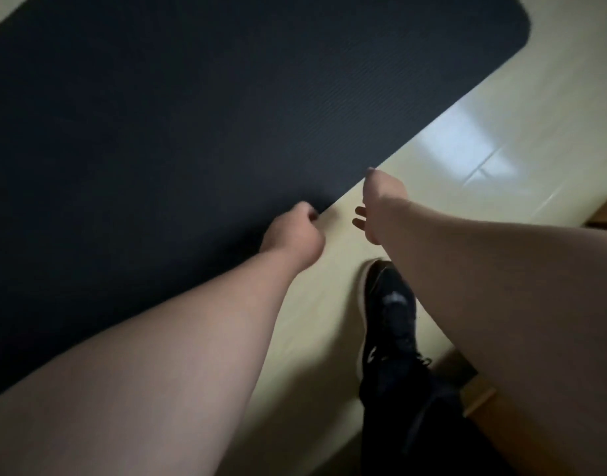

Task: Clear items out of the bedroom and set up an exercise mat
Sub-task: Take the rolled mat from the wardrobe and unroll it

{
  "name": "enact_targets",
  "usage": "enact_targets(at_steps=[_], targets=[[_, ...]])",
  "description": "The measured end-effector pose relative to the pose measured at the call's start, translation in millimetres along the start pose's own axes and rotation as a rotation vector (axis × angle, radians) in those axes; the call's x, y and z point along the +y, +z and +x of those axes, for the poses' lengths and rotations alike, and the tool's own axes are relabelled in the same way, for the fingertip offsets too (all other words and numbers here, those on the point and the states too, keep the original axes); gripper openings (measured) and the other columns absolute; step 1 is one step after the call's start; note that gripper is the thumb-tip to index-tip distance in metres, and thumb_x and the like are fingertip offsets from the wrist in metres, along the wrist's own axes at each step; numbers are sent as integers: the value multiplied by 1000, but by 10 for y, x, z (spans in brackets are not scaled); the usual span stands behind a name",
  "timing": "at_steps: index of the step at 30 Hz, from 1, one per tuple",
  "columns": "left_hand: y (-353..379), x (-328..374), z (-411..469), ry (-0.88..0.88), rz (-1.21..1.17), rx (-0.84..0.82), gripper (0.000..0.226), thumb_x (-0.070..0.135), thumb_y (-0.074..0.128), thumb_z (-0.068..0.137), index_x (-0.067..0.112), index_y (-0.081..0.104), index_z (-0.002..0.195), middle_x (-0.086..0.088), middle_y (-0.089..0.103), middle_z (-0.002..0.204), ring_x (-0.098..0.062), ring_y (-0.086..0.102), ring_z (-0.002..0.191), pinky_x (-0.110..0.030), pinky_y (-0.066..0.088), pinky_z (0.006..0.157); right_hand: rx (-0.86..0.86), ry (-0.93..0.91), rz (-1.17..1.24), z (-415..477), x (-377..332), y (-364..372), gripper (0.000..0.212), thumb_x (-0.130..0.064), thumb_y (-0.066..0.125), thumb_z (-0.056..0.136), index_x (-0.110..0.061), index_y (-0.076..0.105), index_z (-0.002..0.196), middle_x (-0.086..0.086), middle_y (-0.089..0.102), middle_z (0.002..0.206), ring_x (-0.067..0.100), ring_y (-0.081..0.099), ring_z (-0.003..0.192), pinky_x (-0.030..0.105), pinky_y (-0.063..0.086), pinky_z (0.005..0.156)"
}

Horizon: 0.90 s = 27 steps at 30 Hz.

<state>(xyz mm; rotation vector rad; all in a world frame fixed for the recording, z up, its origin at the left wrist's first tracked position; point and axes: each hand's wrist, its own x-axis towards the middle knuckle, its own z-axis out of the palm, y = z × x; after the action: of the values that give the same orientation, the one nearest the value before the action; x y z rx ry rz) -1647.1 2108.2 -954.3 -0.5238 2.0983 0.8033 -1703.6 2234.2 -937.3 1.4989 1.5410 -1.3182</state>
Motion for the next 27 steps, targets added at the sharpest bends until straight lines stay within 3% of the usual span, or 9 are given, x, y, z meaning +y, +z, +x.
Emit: enact_targets(at_steps=[2,4,6,9,11,15,20,23,27], targets=[[78,374,134,399,593,-5,45,8,45,85,24,55,126,2,52,130,-26,56,112,-36,46,86,37,-20,115,208,-205,-245,21,-34,46,99,-21,52,84,0,59,110,22,58,112,42,51,101],[101,767,258,656,932,5,50,6,46,86,22,52,132,1,43,144,-26,52,115,-38,41,88,71,-14,219,366,-419,-470,21,-36,49,98,-25,51,80,-7,55,105,19,55,117,42,49,102],[108,1042,439,796,1222,-54,51,11,45,89,23,45,139,3,38,150,-24,47,119,-38,36,92,44,-16,276,492,-643,-589,19,-40,48,98,-26,61,101,-7,56,108,20,55,118,44,48,105],[92,1134,637,864,1590,-216,47,23,44,94,27,43,141,9,49,140,-20,41,121,-35,31,91,-33,-17,294,601,-792,-628,48,-52,47,97,-24,51,136,-7,56,113,19,58,102,41,48,101],[51,1110,691,818,1638,-270,47,25,44,95,28,42,143,10,49,140,-19,41,122,-34,32,92,-54,-8,279,630,-866,-630,56,-56,44,97,-24,46,143,-6,53,126,21,56,105,41,47,102],[36,979,750,688,1648,-331,56,22,41,96,27,31,151,8,32,157,-20,43,126,-34,35,94,-86,39,257,682,-878,-537,58,-58,40,98,-25,43,146,-5,49,143,24,53,121,43,42,107],[83,901,788,684,1564,-285,53,19,36,98,24,32,151,5,33,158,-23,50,121,-36,37,90,-106,73,278,823,-780,-506,60,-58,40,98,-21,45,145,-1,54,143,24,54,106,43,41,110],[117,806,789,797,1616,-219,51,22,36,100,23,33,150,2,32,158,-25,52,118,-36,35,86,-114,10,237,899,-763,-452,60,-63,39,96,-20,51,137,7,63,128,22,64,109,41,51,98],[79,667,779,776,1623,-255,56,23,34,101,24,20,156,4,16,165,-26,50,121,-37,33,86,-46,21,266,925,-820,-263,58,-63,40,94,-29,48,140,-3,60,130,20,60,106,38,48,96]])
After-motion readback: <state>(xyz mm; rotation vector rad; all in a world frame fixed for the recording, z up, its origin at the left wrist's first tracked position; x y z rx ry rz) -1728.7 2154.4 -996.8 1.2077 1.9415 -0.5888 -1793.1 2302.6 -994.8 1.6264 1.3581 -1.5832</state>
